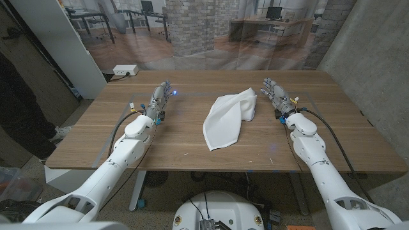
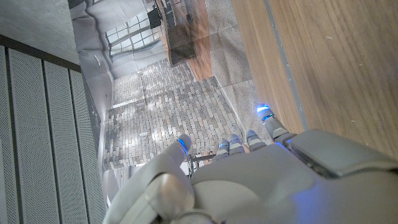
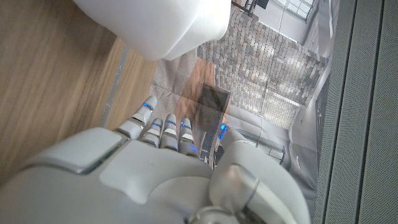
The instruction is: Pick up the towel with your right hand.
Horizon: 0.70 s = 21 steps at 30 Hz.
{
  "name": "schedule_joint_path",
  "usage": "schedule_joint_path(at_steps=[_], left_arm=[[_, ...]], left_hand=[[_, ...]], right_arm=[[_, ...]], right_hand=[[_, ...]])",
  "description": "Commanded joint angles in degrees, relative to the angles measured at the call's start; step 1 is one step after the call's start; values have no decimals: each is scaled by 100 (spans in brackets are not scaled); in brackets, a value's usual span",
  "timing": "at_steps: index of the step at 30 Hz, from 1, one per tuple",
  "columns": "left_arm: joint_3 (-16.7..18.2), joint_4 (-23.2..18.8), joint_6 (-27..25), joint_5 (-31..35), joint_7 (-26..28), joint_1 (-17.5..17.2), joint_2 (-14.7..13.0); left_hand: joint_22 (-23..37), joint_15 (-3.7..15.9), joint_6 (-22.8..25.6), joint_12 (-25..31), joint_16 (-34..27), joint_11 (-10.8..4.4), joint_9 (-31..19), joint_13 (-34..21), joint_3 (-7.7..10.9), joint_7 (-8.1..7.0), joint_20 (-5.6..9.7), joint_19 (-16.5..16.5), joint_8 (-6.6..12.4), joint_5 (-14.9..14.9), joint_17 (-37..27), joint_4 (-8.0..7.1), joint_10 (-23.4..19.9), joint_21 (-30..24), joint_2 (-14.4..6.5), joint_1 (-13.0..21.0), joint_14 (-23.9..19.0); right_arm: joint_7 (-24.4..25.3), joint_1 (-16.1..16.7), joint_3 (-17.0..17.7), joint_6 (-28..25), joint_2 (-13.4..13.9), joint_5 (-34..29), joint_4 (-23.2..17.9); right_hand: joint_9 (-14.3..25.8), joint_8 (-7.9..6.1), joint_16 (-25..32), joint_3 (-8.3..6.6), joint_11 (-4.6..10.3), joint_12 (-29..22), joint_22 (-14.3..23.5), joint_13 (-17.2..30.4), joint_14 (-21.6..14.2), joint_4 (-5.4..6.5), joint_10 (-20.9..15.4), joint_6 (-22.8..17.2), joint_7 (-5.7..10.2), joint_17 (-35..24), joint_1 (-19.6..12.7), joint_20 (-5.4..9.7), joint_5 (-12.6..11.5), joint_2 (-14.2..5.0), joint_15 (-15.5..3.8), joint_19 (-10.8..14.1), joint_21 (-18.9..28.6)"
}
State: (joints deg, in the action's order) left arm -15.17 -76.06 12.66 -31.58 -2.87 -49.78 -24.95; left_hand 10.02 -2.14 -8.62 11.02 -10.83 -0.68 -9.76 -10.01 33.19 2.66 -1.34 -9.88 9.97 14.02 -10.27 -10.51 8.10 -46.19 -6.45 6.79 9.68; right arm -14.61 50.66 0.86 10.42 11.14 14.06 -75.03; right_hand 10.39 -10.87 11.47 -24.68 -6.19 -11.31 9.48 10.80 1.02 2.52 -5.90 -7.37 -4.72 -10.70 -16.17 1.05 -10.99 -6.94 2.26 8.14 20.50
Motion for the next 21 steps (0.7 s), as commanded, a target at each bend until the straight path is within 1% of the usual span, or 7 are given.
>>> schedule_joint_path(at_steps=[1, 9, 17, 21], left_arm=[[53, -16, -24, 100, -15, -31, 44], [59, -40, -34, 112, -20, -58, 41], [76, -66, -41, 98, -20, -93, 32], [79, -60, -38, 94, -30, -98, 30]], left_hand=[[9, -22, -14, 37, -38, 45, -7, -24, 30, -1, -46, -317, 31, 4, -28, 4, -1, 21, -409, -76, 31], [9, -45, 23, 46, -43, 39, -8, -25, 30, 10, -82, -308, 45, -1, -27, 12, -31, 33, -396, -103, 15], [9, -75, 37, 47, -40, 75, -9, -27, 32, 24, -146, -323, 47, -7, -26, 20, -41, 57, -386, -131, 16], [10, -103, 68, 48, -42, 105, -11, -29, 36, 12, -178, -305, 55, -12, -24, 27, -53, 70, -379, -160, 4]], right_arm=[[114, 105, 250, 88, -155, -718, -309], [184, 147, 248, 98, -118, -1063, -531], [240, 188, 227, 79, -64, -1346, -745], [268, 225, 216, 92, -37, -1471, -857]], right_hand=[[20, -42, 31, -1, -37, -51, 24, 10, -52, -102, -58, -69, -23, -4, -56, -24, 13, 86, 53, 87, -8], [20, -46, 27, 12, -47, -56, 24, 10, -85, -186, -92, -96, -27, 6, -103, -49, 23, 141, 68, 119, -29], [21, -43, 20, 15, -62, -54, 25, 11, -100, -254, -105, -105, -22, 12, -147, -58, 27, 166, 75, 135, -51], [21, -56, 17, 16, -60, -51, 26, 11, -107, -287, -109, -145, 14, 14, -170, -59, 29, 172, 72, 145, -63]])
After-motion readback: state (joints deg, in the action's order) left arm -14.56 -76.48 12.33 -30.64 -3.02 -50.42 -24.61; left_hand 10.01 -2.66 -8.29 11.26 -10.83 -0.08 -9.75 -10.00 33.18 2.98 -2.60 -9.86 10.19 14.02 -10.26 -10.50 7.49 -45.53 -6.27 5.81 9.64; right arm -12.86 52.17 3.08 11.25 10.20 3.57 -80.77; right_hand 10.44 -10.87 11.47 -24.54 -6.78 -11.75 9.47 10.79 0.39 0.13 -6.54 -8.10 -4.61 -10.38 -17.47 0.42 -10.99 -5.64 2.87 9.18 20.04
